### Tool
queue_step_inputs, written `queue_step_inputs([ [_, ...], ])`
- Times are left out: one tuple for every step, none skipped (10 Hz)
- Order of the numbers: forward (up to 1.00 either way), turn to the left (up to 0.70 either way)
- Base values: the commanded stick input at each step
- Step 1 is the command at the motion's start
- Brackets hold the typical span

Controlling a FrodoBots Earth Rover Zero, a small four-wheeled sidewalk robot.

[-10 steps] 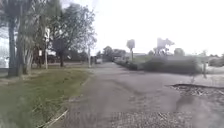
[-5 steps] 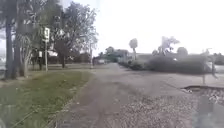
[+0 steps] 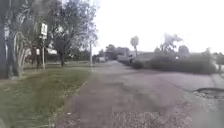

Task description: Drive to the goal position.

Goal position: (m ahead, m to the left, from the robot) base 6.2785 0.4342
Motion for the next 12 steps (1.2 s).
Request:
queue_step_inputs([
  [0.70,-0.23],
  [0.70,-0.30],
  [0.70,-0.33],
  [0.70,-0.31],
  [0.70,-0.29],
  [0.70,0.00],
  [0.70,0.00],
  [0.70,0.00],
  [0.70,0.00],
  [0.70,0.00],
  [0.70,-0.02],
  [0.70,-0.03],
])
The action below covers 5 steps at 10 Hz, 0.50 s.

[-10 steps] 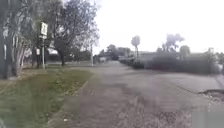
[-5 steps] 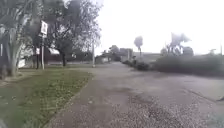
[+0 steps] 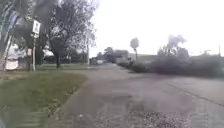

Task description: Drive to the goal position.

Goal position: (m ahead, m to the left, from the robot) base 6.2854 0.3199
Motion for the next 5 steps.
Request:
queue_step_inputs([
  [0.70,-0.35],
  [0.70,-0.35],
  [0.70,-0.35],
  [0.70,-0.33],
  [0.70,-0.32],
])
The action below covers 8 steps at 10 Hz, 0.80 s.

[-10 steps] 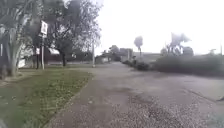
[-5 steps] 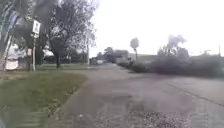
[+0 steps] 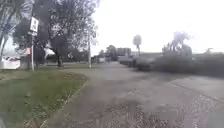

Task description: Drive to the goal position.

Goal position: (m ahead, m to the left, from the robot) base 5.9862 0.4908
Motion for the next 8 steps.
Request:
queue_step_inputs([
  [0.70,0.00],
  [0.70,0.00],
  [0.70,0.00],
  [0.70,0.00],
  [0.70,0.00],
  [0.70,0.00],
  [0.70,0.00],
  [0.70,-0.28],
])
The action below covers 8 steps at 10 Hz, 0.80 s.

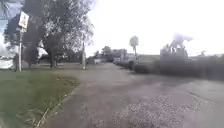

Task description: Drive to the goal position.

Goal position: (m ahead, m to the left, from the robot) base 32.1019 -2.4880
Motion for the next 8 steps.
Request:
queue_step_inputs([
  [0.70,-0.30],
  [0.70,-0.33],
  [0.70,-0.33],
  [0.70,-0.33],
  [0.70,-0.32],
  [0.70,-0.31],
  [0.70,-0.29],
  [0.70,0.00],
])
